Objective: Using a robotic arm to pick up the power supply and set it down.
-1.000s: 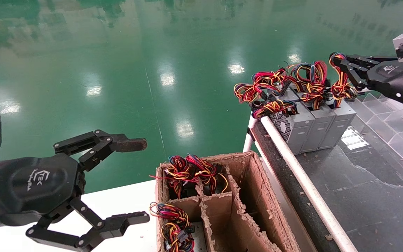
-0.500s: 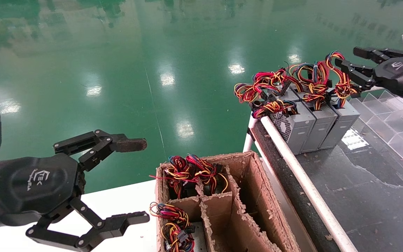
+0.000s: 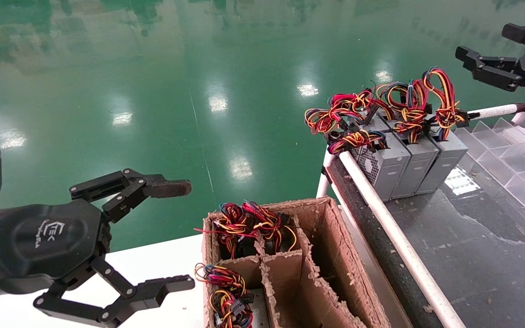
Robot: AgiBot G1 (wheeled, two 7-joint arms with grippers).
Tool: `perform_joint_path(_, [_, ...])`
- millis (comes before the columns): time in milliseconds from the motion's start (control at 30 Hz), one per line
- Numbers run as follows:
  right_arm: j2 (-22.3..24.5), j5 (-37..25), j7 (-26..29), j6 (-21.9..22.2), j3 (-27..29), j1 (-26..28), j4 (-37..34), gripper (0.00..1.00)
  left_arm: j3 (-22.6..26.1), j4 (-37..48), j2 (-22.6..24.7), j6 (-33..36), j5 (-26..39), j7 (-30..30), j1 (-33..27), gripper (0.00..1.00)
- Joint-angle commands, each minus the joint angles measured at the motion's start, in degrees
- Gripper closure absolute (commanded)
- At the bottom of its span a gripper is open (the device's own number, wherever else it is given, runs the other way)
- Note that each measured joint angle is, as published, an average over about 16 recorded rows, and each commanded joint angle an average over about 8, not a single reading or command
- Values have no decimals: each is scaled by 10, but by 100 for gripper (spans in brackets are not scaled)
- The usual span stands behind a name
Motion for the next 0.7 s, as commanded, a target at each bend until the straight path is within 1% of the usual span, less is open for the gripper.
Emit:
perform_joint_path(33, [4, 7, 10, -7, -1, -10, 20, 0, 0, 0, 0, 0, 0, 0, 0, 0])
perform_joint_path(700, [49, 81, 123, -91, -17, -128, 243, 0, 0, 0, 0, 0, 0, 0, 0, 0])
